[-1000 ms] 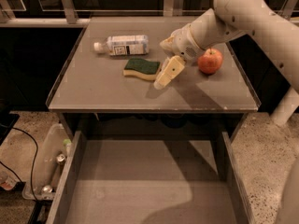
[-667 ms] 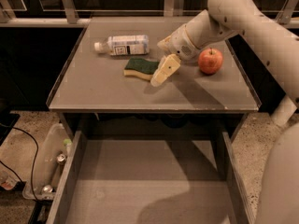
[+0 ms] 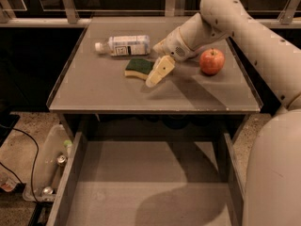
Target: Place sponge into top drawer
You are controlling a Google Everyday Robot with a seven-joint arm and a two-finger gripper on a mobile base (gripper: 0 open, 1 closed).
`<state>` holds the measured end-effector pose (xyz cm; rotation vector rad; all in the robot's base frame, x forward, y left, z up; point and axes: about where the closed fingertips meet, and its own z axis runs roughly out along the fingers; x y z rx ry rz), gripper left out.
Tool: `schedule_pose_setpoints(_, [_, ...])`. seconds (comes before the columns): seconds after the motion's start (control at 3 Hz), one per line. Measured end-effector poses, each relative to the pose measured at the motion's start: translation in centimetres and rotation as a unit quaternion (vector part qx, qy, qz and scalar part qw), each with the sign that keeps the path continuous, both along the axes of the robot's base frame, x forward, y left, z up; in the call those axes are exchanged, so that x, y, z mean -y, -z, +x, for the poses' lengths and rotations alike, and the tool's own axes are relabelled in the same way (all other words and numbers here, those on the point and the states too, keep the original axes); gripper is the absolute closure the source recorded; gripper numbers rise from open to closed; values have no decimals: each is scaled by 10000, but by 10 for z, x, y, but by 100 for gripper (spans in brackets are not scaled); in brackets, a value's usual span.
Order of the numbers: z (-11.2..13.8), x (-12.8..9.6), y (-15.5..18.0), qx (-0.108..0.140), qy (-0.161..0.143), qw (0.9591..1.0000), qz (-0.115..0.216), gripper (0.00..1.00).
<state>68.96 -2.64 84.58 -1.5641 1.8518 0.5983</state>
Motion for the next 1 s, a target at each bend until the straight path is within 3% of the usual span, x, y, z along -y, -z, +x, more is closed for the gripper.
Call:
schedule_pose_setpoints(0.33, [1, -6, 6, -72, 4, 10000, 2, 0])
schedule_pose_setpoints(0.67, [1, -6, 6, -72, 4, 10000, 2, 18])
schedule_pose_setpoints(1.0, [1, -6, 6, -73, 3, 10000, 2, 42])
